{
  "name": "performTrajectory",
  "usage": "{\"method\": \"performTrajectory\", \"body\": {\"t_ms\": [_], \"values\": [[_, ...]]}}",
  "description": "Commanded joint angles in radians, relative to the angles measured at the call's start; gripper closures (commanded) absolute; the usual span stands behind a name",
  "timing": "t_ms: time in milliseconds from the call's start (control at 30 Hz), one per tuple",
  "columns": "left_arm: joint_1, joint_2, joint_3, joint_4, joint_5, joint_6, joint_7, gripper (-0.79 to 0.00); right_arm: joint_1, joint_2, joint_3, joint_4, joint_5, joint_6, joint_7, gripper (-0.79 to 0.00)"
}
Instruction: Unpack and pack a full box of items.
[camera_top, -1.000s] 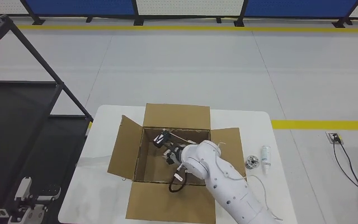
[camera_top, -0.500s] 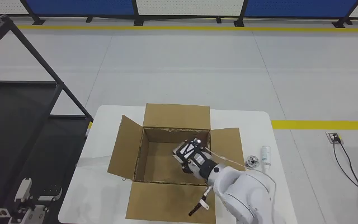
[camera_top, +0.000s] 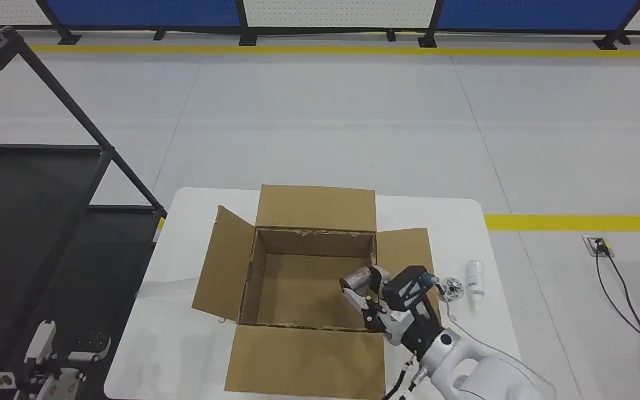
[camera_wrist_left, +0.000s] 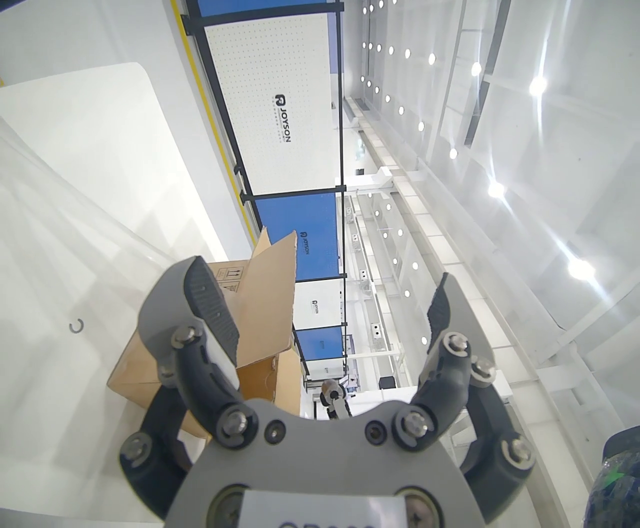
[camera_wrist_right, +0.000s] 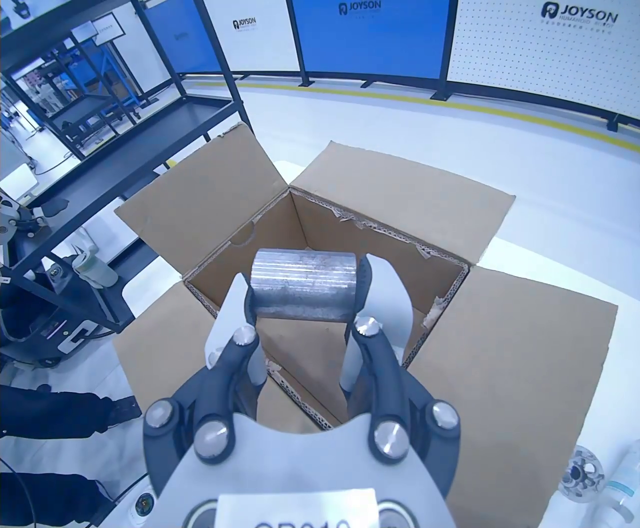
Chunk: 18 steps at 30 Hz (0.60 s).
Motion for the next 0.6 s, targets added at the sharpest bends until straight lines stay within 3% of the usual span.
{"method": "performTrajectory", "body": {"t_ms": [0,333,567], "values": [[-0.001,0.001,-0.003,0.005,-0.003,-0.002,-0.011,-0.785,0.0,0.0,0.0,0.0,0.0,0.0,0.0,0.0],[-0.021,0.008,-0.029,0.046,-0.053,0.015,-0.072,-0.785,0.0,0.004,-0.006,0.001,-0.005,0.01,-0.039,0.0],[-0.039,0.016,-0.024,0.057,-0.032,0.008,-0.148,-0.785,-0.179,0.022,0.146,-0.148,-0.055,0.055,-0.12,0.0]]}}
